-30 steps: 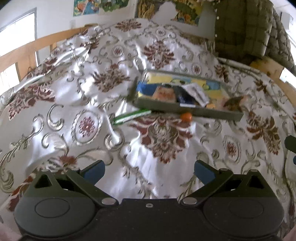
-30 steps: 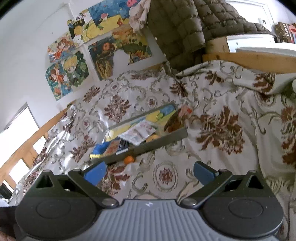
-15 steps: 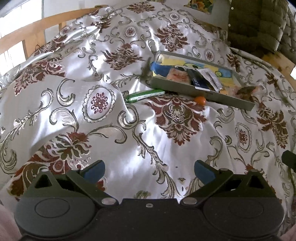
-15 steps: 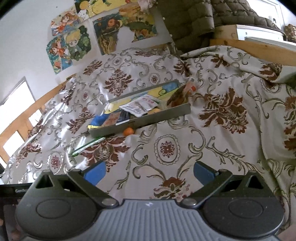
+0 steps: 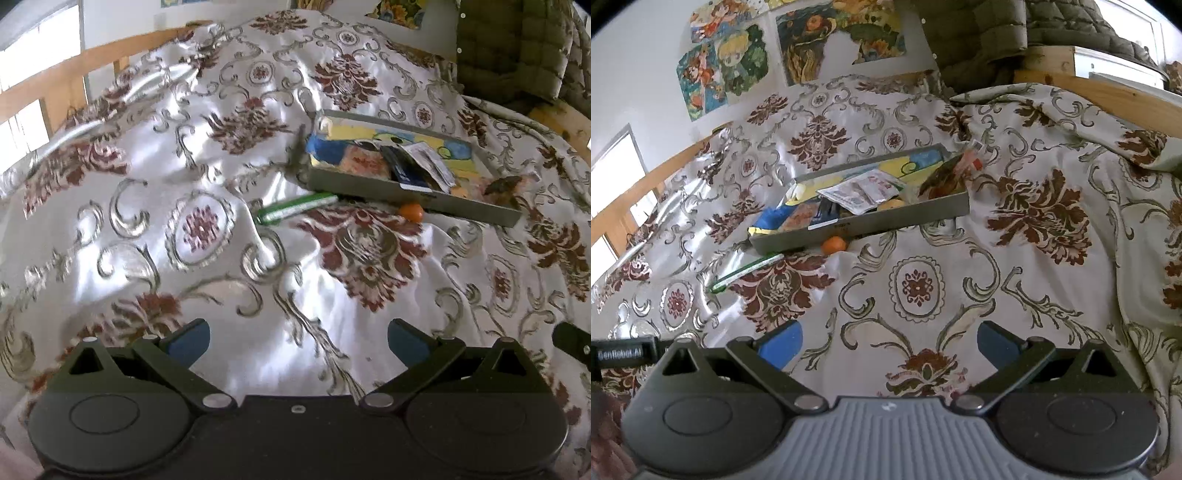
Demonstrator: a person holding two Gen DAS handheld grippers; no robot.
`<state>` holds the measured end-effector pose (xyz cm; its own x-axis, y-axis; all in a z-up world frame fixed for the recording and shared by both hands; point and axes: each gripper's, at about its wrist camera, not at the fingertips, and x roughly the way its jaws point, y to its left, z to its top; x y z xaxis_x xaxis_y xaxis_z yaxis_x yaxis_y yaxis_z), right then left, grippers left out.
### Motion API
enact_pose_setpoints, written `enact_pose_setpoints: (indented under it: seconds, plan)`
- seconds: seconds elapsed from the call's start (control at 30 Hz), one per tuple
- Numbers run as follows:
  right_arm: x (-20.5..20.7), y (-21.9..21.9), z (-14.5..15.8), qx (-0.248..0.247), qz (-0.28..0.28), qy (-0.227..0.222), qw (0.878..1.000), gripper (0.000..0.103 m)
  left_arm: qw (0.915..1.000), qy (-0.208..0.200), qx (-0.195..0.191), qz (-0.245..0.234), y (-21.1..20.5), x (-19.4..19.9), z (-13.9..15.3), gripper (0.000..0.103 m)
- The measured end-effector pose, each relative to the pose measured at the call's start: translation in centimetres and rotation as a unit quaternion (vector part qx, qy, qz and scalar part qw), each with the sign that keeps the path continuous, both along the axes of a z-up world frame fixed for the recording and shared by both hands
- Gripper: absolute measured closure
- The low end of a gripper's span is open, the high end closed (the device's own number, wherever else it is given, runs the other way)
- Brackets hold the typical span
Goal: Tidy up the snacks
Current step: 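Move the left tool toward the green stick while the right tool approaches the orange ball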
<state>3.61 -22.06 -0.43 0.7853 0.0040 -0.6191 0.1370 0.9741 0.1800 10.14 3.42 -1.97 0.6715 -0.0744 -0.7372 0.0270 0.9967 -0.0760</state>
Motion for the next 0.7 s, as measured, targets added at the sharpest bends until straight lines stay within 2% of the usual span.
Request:
enact_pose_setpoints:
  seconds: [0.43,0.7]
  plan:
    - [1.1,0.6,-0.3,-0.009,0.014,0.011,1.0,0.0,0.9995,-0.006,0.031,-0.008,0.7,1.7,0.3,0.001]
    - [2.8,2.4,-0.1,-0.037,0.065,0.015,0.997,0.0,0.9987,-0.005,0.05,-0.008,2.9,4.4,0.6,0.001]
